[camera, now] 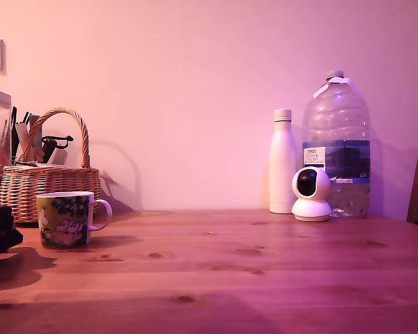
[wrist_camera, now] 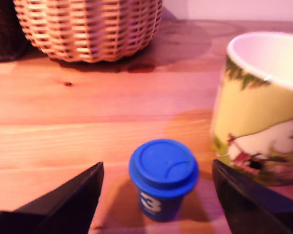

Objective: Pick up the coffee capsules from the table one by one and drop them inside the nearest coffee cup

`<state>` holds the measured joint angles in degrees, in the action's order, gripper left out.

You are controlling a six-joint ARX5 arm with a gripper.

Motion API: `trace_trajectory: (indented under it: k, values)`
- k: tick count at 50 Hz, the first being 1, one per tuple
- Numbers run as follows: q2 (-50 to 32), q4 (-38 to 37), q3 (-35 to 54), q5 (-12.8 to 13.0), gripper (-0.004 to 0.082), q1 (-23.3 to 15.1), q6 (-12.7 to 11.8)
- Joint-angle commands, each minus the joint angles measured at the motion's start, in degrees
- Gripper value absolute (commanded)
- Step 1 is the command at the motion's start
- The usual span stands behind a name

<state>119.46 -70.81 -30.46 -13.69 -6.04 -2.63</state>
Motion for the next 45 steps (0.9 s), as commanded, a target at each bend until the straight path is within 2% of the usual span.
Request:
trace_trajectory:
  k: [1,8,10,13,21,25,45]
  values:
    - [1.31,-0.37,-0.52,-0.26,0.0641,-0.22,0.74]
    - [1.31,0.15,-0.87,-0.24,0.0631,-0.24,0.76]
    - [1.31,0.57,-1.05,-0.24,0.0603,-0.24,0.76]
    - [1.31,1.66,-1.44,-0.24,0.0531,-0.24,0.79]
    - [1.31,3.96,-2.12,-0.22,0.0253,-0.22,1.62]
    - [1.31,3.93,-2.25,-0.2,0.0184,-0.24,1.64]
    - [1.22,5.03,-2.51,-1.09,0.0163,-0.33,1.62]
